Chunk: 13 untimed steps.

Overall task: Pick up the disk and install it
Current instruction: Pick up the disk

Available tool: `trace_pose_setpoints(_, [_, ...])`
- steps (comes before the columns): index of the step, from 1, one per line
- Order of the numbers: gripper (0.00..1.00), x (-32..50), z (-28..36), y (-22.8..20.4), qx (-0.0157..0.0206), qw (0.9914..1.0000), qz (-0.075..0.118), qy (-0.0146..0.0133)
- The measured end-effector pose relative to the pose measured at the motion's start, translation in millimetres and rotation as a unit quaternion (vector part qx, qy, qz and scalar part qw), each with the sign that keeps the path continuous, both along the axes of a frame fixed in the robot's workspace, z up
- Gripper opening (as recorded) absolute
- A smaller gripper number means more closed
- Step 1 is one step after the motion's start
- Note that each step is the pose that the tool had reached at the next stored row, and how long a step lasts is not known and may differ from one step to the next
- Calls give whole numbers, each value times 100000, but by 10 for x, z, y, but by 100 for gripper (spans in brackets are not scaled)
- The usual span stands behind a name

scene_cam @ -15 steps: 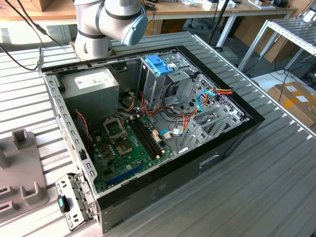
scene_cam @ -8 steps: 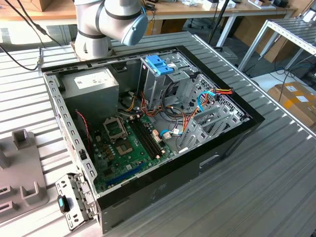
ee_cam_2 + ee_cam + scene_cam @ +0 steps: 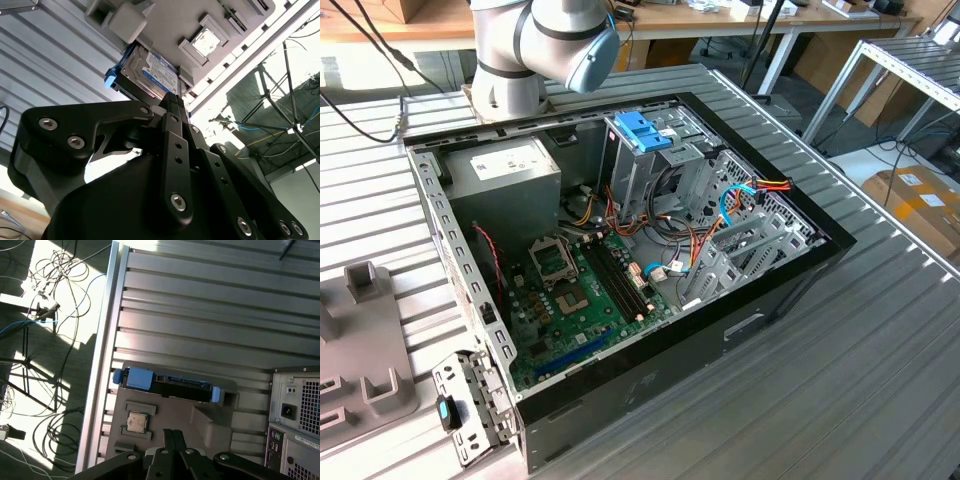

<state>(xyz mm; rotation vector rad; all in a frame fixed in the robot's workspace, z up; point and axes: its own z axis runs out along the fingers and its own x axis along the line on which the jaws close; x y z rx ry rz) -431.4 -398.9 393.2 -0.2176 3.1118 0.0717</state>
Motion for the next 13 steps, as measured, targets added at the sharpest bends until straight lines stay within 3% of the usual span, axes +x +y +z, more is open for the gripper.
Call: trace_pose_setpoints(13, [11,0,0,0,-1,99986,1684,0])
